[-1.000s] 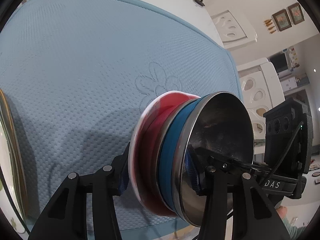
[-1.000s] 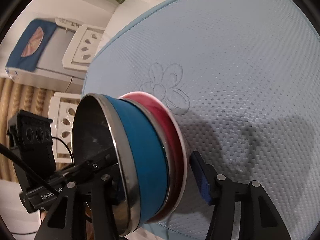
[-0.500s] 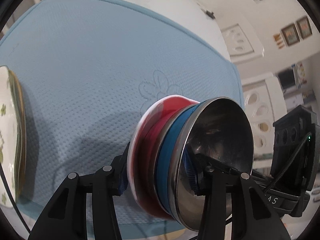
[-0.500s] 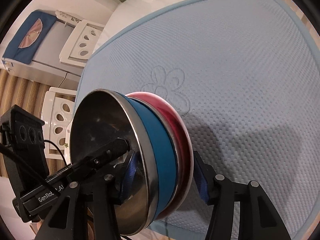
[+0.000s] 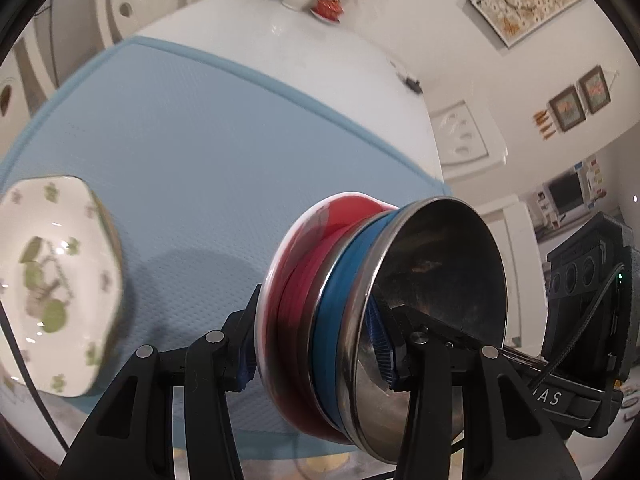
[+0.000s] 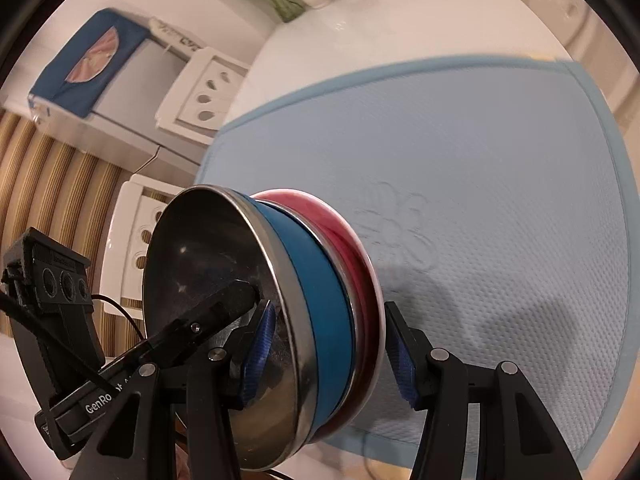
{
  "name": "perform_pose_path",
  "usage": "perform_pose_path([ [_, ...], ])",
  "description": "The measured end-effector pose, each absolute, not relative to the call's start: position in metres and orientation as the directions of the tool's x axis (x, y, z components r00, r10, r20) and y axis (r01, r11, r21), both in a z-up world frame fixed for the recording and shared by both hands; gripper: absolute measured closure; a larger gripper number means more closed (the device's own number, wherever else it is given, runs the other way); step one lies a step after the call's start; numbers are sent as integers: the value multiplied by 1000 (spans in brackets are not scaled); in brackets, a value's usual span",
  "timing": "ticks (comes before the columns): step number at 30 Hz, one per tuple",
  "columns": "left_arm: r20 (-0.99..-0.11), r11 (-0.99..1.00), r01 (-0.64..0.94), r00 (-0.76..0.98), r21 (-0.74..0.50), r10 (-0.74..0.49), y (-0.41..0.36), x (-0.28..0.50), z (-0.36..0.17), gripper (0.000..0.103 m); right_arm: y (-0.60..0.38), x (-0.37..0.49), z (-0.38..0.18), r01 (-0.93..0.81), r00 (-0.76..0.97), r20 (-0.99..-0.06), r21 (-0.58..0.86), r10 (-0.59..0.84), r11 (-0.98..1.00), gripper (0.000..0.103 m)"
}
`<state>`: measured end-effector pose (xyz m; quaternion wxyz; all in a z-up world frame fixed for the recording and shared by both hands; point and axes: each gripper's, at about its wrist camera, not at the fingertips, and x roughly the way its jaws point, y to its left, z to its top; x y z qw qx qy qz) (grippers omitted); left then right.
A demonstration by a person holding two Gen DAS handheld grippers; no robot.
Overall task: Organize plates and bowls
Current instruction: 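Carry the bowl stack with the right gripper onto the plate stack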
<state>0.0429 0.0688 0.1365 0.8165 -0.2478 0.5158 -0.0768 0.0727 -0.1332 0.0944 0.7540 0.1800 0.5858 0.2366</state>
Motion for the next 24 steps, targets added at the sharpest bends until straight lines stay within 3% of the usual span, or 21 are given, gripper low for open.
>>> perform_pose_path([
  [11,-821,867,-195,466,-459,-330,174,11,167,60,-19,54,120,-174,172,-794,557,583,812,50],
  [24,-839,874,-196,433,-444,-329,271,8,148,60,86,41,95,-102,90,-819,558,567,823,50],
])
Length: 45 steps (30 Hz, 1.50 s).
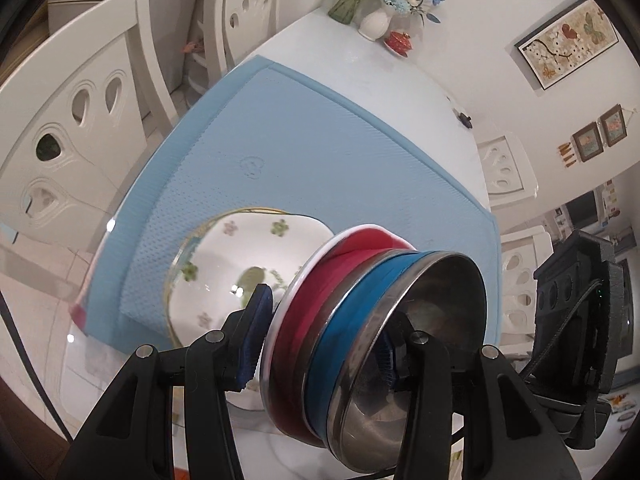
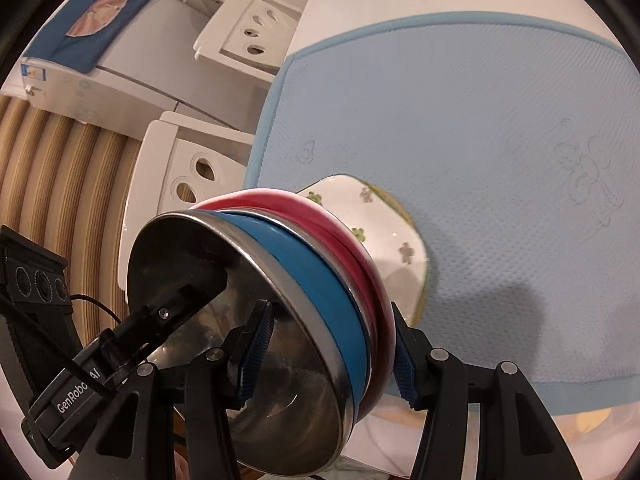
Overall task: Organize plates and bowls
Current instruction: 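Carry the bowl stack with the right gripper onto the plate stack, then open the right gripper and lift it off the bowls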
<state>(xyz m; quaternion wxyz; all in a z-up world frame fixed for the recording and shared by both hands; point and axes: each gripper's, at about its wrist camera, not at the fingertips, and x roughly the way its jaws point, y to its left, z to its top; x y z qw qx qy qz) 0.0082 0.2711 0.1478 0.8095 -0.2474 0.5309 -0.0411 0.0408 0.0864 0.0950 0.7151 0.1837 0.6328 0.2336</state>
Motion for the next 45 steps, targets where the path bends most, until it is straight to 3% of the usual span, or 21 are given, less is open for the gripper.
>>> perform_pose_path([
  [19,-849,864,-111,284,-491,-446,300,40,82,60,117,58,51,47,50,-899,438,436,898,50],
  [30,-852,875,-53,264,-481,-453,302,45,83,60,122,66,49,76,63,-894,448,444,891,50],
  [36,-836,888,42,320,-457,-446,313,39,113,58,96,62,78,44,140,-854,511,501,859,50],
  [45,-816,926,141,438,-351,-376,312,22,173,58,101,28,162,-104,337,-841,413,423,905,50],
])
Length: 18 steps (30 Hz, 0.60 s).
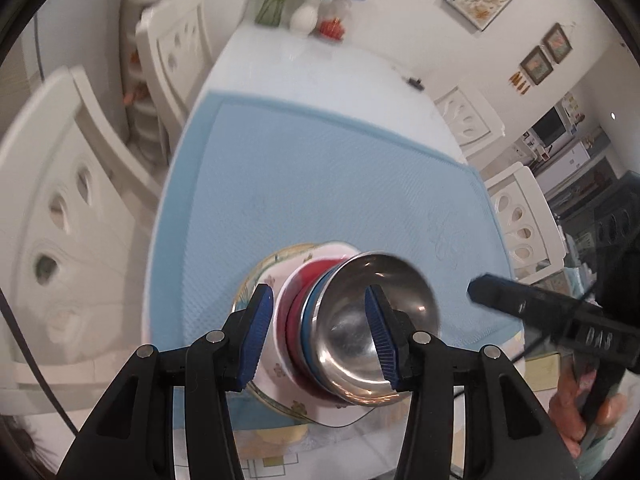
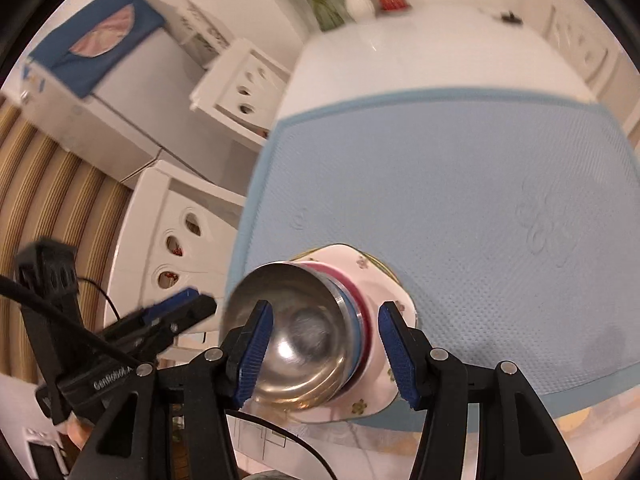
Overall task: Organize plates and bowls
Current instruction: 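Open the right gripper and lift it off the bowls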
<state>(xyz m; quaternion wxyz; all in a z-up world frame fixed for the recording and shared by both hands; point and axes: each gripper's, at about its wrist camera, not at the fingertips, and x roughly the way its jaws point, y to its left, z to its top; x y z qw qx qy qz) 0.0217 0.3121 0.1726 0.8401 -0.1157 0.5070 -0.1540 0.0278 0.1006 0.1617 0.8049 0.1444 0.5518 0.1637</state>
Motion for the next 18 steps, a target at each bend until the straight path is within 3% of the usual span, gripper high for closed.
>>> perform_pose_path([
  [4,-780,946,178,536,-272,-324,301,5,210,57,115,5,195,-201,401,-830,334,388,921,50],
  [8,-717,964,160,644,-214,-266,292,-14,246,42,128,-30,247,-305,565,-762,164,317,938,48],
  [11,-662,977,126,720,-171,-209,284,-33,269,41,128,-56,273,-310,673,-687,75,274,948,33],
  [12,-643,982,111,743,-154,-185,281,-40,276,38,126,-63,279,-302,700,-662,65,268,951,23],
  [13,-624,987,87,766,-139,-155,279,-45,282,35,122,-68,282,-294,719,-640,72,270,953,20],
  [15,-588,993,28,804,-111,-88,275,-59,291,13,107,-68,282,-253,707,-640,168,301,953,18],
  [18,-580,996,-15,813,-91,-41,268,-74,296,8,82,-64,270,-164,628,-691,332,358,929,18],
])
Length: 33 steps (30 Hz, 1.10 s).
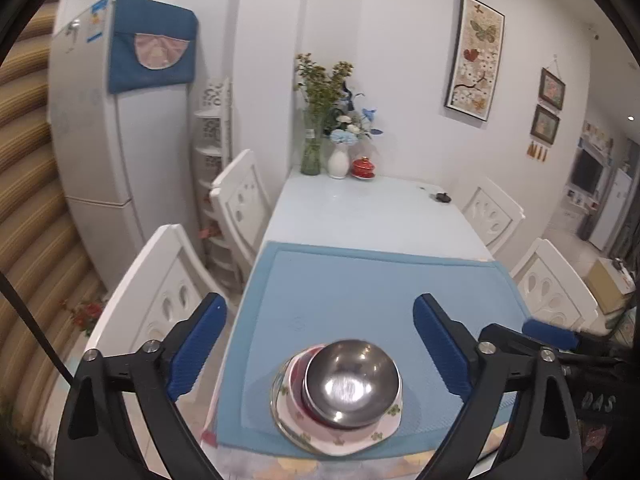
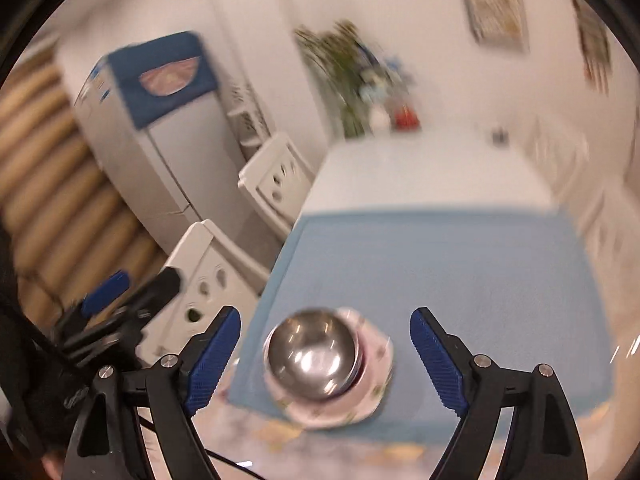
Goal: Organize plates and bowls
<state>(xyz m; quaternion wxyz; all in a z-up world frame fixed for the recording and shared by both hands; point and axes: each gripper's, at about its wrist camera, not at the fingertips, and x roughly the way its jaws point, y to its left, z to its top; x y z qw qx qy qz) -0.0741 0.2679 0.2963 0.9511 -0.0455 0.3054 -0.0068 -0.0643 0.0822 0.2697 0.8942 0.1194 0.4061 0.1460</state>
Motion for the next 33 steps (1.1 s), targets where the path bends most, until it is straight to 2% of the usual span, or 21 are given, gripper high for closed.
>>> perform_pose_path([
  [4,-615,998,-21,789,-62,-22,249,-95,296,8,60,-87,258,-50,603,-755,288,259,956,18],
  [11,-610,998,-60,791,10,54,222,-143,297,8,55,-134,258,-30,612,-780,143,131,989,18],
  [17,-647,993,-102,762,-53,44,222,-168,292,8,45,-164,259,-25,620,-777,121,110,992,18],
  [24,-654,993,-107,755,-43,53,210,-187,290,7,35,-189,255,-10,597,-792,157,132,988,18],
  [33,-673,998,-43,740,-39,5,211,-170,291,7,45,-186,259,22,608,-791,102,68,995,18],
])
